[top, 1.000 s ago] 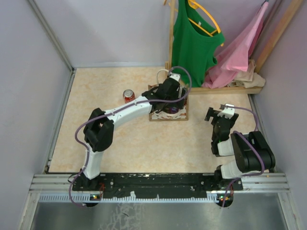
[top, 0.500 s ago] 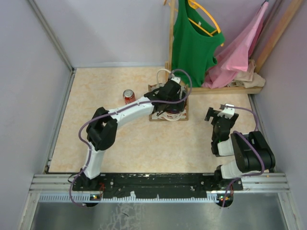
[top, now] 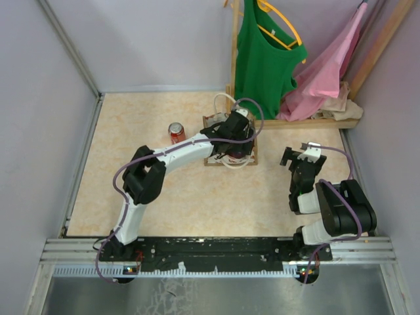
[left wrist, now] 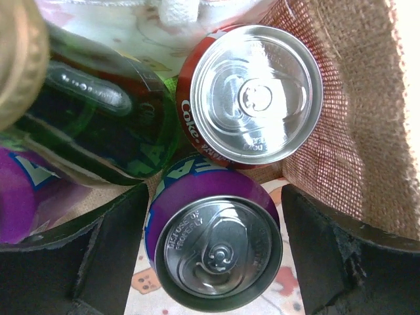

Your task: Take the beverage out of the canvas bag

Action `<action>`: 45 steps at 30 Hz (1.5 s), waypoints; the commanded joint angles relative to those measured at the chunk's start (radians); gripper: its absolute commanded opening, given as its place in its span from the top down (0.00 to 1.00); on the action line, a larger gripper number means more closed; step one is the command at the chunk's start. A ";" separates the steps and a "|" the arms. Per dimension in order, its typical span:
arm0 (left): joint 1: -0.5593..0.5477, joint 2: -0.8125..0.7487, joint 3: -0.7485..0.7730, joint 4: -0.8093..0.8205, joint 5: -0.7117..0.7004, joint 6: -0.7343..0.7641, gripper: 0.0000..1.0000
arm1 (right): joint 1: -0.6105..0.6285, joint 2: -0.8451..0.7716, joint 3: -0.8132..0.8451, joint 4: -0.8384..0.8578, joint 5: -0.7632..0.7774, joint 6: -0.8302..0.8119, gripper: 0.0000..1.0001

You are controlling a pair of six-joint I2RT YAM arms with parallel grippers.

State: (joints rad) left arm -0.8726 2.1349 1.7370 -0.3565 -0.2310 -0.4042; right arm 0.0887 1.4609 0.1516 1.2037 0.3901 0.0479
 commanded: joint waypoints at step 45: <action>0.007 -0.278 0.346 -0.281 0.071 0.355 1.00 | -0.004 -0.010 0.019 0.046 0.001 -0.002 0.01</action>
State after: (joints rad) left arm -0.8726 2.0239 2.0460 -0.6888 -0.0757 -0.0914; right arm 0.0887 1.4609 0.1516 1.2037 0.3901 0.0479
